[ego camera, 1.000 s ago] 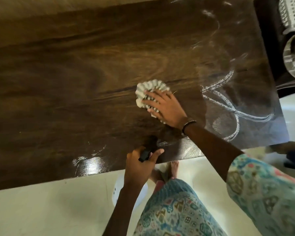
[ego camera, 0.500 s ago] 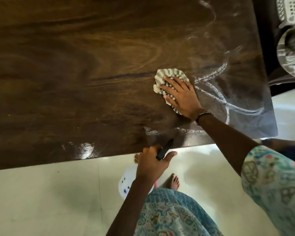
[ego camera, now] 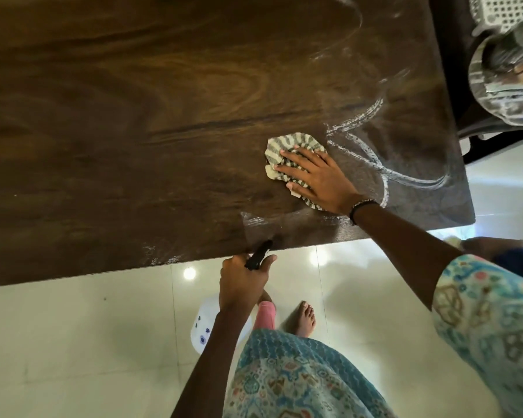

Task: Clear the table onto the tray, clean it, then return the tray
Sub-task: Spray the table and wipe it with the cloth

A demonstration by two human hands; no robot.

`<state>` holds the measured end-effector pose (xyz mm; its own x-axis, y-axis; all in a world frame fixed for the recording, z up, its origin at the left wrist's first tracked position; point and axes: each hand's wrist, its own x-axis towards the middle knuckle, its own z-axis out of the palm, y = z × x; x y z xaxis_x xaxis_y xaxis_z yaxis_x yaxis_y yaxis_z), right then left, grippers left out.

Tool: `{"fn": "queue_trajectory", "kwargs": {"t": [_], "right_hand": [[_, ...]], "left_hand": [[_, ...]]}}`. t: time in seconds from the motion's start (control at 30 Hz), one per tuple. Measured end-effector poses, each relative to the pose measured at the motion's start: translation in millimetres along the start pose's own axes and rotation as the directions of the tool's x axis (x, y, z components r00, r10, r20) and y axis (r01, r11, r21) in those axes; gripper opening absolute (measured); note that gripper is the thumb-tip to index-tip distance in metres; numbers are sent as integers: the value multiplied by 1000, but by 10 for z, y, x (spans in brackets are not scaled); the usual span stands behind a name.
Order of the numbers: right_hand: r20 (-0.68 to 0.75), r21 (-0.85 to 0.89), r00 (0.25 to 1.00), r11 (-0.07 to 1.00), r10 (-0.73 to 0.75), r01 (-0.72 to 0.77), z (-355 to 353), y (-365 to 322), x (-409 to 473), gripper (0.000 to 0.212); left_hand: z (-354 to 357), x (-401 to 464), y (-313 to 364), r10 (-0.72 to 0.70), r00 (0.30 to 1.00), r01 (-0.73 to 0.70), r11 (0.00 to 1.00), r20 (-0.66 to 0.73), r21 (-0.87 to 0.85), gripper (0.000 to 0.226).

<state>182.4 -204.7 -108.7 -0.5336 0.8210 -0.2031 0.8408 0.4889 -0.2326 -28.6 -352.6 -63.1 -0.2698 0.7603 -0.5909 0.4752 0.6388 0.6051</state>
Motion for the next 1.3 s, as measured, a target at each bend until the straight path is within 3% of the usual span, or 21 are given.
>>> {"fn": "queue_trajectory", "kwargs": {"t": [0.13,0.23,0.33,0.47,0.57,0.67,0.8,0.87,0.97,1.1,1.3], "right_hand": [[-21,-2,999,1000,30,-30,65,-275,-20,47],[-19,-3,998,998,-66,66,161,-708,98,47],[10,45,982,981,-191,190,320,-1131,50,47],[23,-20,961,961,-277,277,430,-1064,-482,42],[44,-56,980,979,-194,197,376,-571,-830,45],[7,-27,1000,1000,-4,4,228,-218,-788,46],[-78,5,985,988,157,-157,166,-420,-331,45],[-80,-4,989,993,121,-122,244,-654,-174,46],[-41,-9,998,998,-57,57,353,-899,-267,45],[-20,-28,981,981,-193,193,380,-631,-745,42],[-10,-41,998,997,63,-63,126,-42,-673,46]], "left_hand": [[-124,67,-56,-42,999,39,994,-26,-107,36],[-209,93,-110,-54,998,48,977,-24,-207,32],[-284,59,-117,22,996,-38,980,-84,-193,23],[-312,-7,-114,-3,998,-9,981,-60,-193,28],[-291,-43,-121,-12,998,0,981,-58,-194,33],[-252,-60,-144,-21,998,9,980,-55,-200,37],[-187,-52,-141,-45,999,40,971,-19,-237,39],[-170,-35,-113,-33,999,29,973,-13,-228,35],[-160,-13,-30,36,999,-33,976,13,-215,25],[-164,46,58,65,995,-49,981,81,-185,36],[-12,31,146,141,981,-136,990,135,-46,31]]}}
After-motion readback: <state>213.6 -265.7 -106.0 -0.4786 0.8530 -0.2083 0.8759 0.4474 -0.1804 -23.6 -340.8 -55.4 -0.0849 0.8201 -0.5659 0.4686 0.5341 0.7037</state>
